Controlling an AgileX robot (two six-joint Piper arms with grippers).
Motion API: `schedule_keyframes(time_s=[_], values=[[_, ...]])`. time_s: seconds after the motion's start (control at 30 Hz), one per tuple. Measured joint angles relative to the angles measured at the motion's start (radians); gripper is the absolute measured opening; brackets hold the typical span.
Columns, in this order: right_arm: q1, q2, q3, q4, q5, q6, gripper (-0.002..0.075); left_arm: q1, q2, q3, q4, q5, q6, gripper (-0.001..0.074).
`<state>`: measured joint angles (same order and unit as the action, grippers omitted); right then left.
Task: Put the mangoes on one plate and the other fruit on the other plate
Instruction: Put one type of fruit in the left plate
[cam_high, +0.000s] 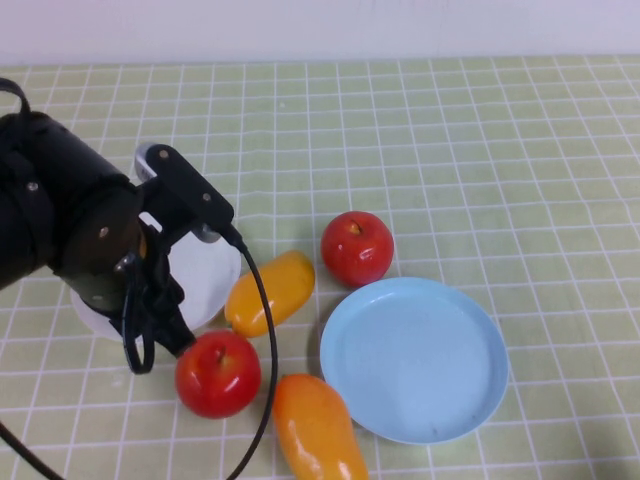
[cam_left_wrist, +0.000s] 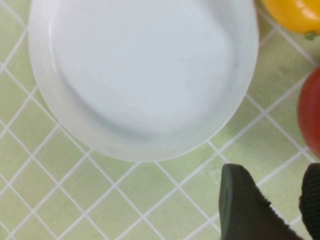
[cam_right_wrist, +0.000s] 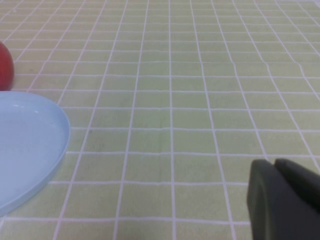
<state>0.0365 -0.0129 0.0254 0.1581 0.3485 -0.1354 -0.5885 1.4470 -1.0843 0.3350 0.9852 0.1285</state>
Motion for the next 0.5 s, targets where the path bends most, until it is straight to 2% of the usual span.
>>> schedule_keyframes(time_s=[0.2, 0.3, 0.37, 0.43, 0.5], values=[[0.000, 0.000, 0.000, 0.000, 0.000, 0.000, -0.0015, 0.000, 0.000, 0.000, -0.078, 0.021, 0.052, 0.0238], [0.000, 0.000, 0.000, 0.000, 0.000, 0.000, -0.0015, 0.000, -0.014, 0.000, -0.179, 0.039, 0.101, 0.0300], [0.000, 0.000, 0.000, 0.000, 0.000, 0.000, -0.0015, 0.000, -0.026, 0.000, -0.221, 0.049, 0.124, 0.0398], [0.000, 0.000, 0.000, 0.000, 0.000, 0.000, -0.0015, 0.000, -0.028, 0.000, -0.250, 0.058, 0.154, 0.0533], [0.000, 0.000, 0.000, 0.000, 0.000, 0.000, -0.0015, 0.000, -0.028, 0.000, -0.273, 0.058, 0.164, 0.0619]])
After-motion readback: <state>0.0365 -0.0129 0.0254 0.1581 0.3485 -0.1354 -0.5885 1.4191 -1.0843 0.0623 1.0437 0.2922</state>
